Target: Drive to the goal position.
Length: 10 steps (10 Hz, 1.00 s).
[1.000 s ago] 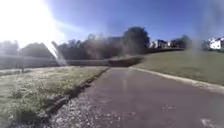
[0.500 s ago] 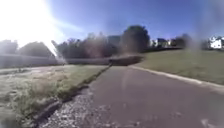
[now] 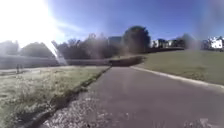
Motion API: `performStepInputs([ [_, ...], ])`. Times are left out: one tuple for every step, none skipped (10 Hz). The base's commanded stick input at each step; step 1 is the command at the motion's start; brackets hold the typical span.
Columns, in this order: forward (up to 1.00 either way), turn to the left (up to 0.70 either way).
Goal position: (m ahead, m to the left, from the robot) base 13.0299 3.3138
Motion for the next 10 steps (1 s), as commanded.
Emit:
performStepInputs([
  [0.45, 0.00],
  [0.45, 0.00],
  [0.45, 0.00],
  [0.45, 0.00],
  [0.45, 0.00],
  [0.45, 0.00],
  [0.45, 0.00],
  [0.45, 0.00],
  [0.45, 0.00],
  [0.45, 0.00],
])
